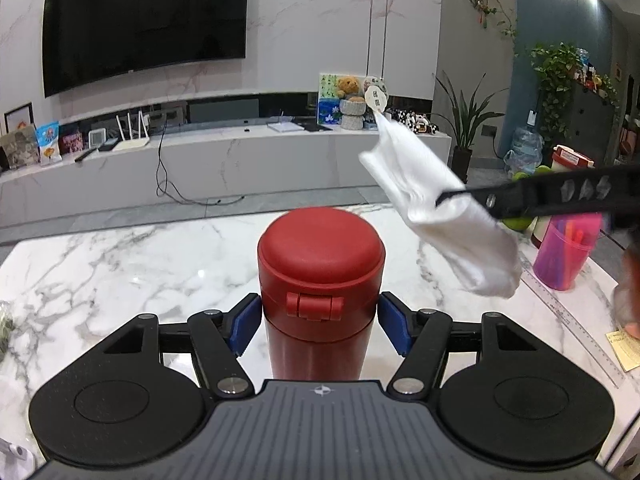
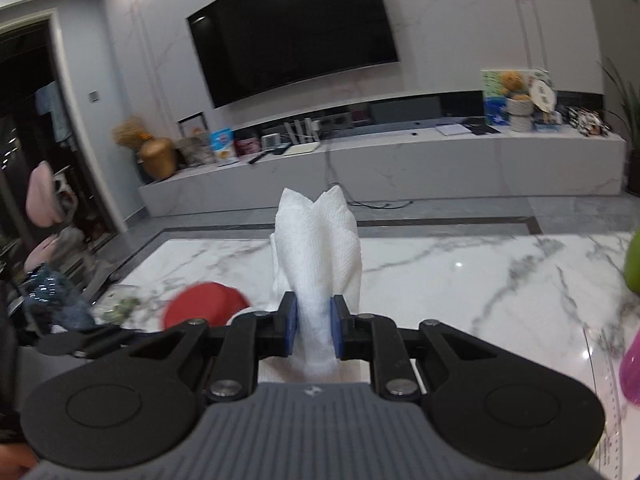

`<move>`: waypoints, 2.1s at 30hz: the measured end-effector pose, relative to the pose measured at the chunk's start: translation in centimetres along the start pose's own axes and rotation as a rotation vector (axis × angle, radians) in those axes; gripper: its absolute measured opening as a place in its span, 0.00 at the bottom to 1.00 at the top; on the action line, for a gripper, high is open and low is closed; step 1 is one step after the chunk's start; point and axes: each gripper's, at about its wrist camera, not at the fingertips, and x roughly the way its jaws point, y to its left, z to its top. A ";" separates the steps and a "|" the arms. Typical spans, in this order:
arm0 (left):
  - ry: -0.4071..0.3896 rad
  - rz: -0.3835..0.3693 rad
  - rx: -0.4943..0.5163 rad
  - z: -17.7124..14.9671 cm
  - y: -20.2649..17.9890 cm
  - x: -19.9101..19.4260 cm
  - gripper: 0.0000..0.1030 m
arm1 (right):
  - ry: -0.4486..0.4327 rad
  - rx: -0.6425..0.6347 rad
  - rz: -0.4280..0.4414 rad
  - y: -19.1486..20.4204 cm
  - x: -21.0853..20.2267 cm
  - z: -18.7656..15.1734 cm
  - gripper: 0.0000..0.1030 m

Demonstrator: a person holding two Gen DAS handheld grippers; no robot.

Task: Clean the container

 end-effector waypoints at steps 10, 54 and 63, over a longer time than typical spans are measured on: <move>0.015 -0.009 -0.013 0.0 0.3 0.4 0.66 | 0.123 -0.224 0.074 6.5 -0.6 4.0 0.19; -0.086 0.001 0.030 -0.8 -0.2 -0.5 0.59 | 0.421 -0.494 0.026 9.0 2.5 7.5 0.20; -0.087 0.007 0.066 -0.7 -0.5 -0.5 0.59 | 0.465 -0.593 0.055 10.7 4.8 6.1 0.20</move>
